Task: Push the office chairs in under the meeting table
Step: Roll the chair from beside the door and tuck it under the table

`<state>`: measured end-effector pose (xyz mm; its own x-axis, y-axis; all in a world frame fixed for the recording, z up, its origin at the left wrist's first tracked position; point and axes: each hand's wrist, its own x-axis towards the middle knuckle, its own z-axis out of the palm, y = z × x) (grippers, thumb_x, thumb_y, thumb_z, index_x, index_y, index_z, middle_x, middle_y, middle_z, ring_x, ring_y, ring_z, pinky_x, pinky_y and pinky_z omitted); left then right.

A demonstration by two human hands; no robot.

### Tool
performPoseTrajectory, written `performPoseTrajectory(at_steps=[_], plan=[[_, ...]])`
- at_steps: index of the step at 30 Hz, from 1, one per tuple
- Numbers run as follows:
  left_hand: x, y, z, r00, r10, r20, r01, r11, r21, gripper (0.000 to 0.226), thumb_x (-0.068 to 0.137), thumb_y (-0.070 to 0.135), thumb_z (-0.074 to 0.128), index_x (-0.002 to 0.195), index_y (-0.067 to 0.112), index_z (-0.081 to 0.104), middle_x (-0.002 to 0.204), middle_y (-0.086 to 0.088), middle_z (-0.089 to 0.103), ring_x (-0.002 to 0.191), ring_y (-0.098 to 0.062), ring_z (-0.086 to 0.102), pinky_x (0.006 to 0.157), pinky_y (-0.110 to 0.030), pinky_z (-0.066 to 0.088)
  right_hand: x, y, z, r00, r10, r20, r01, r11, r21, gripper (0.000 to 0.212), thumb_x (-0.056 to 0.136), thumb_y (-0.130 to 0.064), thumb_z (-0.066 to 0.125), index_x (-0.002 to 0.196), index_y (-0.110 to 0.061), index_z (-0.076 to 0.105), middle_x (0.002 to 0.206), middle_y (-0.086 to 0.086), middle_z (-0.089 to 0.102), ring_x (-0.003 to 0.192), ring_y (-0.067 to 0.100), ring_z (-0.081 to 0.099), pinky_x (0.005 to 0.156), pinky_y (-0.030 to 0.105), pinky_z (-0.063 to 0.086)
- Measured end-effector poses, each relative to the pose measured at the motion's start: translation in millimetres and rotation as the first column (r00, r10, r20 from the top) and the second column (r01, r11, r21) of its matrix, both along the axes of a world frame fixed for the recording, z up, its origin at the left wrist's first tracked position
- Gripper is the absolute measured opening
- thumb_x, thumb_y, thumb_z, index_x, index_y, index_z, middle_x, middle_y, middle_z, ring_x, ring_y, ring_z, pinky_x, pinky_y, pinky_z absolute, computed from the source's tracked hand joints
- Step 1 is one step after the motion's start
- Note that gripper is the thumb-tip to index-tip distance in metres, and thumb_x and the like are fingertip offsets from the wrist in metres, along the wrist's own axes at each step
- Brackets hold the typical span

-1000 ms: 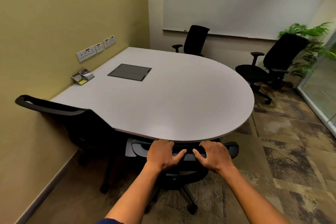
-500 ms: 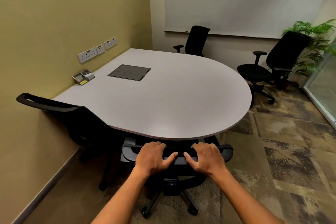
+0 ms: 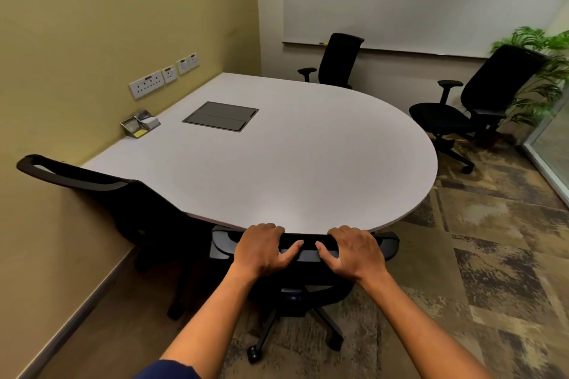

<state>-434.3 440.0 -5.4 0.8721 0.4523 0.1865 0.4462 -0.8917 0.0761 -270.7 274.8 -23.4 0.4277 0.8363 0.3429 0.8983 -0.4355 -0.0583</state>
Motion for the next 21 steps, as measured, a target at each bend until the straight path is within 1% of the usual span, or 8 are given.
performPoseTrajectory(at_steps=[4, 7, 12, 16, 21], plan=[[10, 32, -5, 0.999, 0.044, 0.021, -0.045, 0.999, 0.012, 0.076, 0.088, 0.076, 0.024, 0.09, 0.016, 0.071, 0.078, 0.0, 0.068, 0.074, -0.022, 0.064, 0.069, -0.039, 0.052, 8, 31, 1, 1.0, 0.0, -0.009, 0.0, 1.0, -0.009, 0.071, 0.088, -0.073, 0.024, 0.098, -0.018, 0.068, 0.085, 0.002, 0.067, 0.073, 0.023, 0.061, 0.063, 0.033, 0.038], [26, 55, -6, 0.998, 0.055, 0.026, -0.056, 0.998, 0.037, 0.077, 0.088, 0.076, 0.023, 0.09, 0.016, 0.071, 0.076, 0.0, 0.068, 0.071, -0.022, 0.064, 0.067, -0.039, 0.053, 21, 52, 5, 1.0, 0.012, -0.025, -0.013, 1.0, -0.016, 0.069, 0.088, -0.072, 0.025, 0.096, -0.017, 0.067, 0.084, 0.002, 0.066, 0.073, 0.023, 0.06, 0.063, 0.033, 0.037], [69, 68, -4, 1.0, 0.003, 0.028, -0.004, 0.999, 0.041, 0.073, 0.088, 0.075, 0.026, 0.083, 0.016, 0.069, 0.07, 0.0, 0.064, 0.065, -0.022, 0.061, 0.065, -0.039, 0.053, 63, 65, 8, 1.0, -0.011, 0.006, 0.011, 1.0, 0.019, 0.064, 0.088, -0.068, 0.03, 0.088, -0.015, 0.067, 0.077, 0.002, 0.064, 0.068, 0.024, 0.059, 0.059, 0.032, 0.037], [75, 88, -10, 0.999, -0.024, 0.027, 0.023, 0.999, 0.031, 0.074, 0.089, 0.072, 0.028, 0.088, 0.012, 0.07, 0.074, -0.002, 0.067, 0.068, -0.023, 0.063, 0.065, -0.04, 0.053, 66, 77, 4, 1.0, 0.007, 0.0, -0.007, 0.999, 0.042, 0.062, 0.088, -0.066, 0.032, 0.084, -0.014, 0.066, 0.072, 0.002, 0.062, 0.064, 0.023, 0.056, 0.057, 0.03, 0.035], [71, 80, -12, 0.999, -0.038, 0.014, 0.038, 0.999, 0.021, 0.074, 0.09, 0.072, 0.026, 0.091, 0.012, 0.071, 0.075, -0.002, 0.067, 0.069, -0.023, 0.063, 0.066, -0.04, 0.054, 63, 71, -1, 1.0, -0.005, -0.019, 0.005, 1.0, 0.028, 0.064, 0.088, -0.066, 0.03, 0.086, -0.014, 0.066, 0.074, 0.002, 0.062, 0.064, 0.023, 0.057, 0.057, 0.031, 0.036]])
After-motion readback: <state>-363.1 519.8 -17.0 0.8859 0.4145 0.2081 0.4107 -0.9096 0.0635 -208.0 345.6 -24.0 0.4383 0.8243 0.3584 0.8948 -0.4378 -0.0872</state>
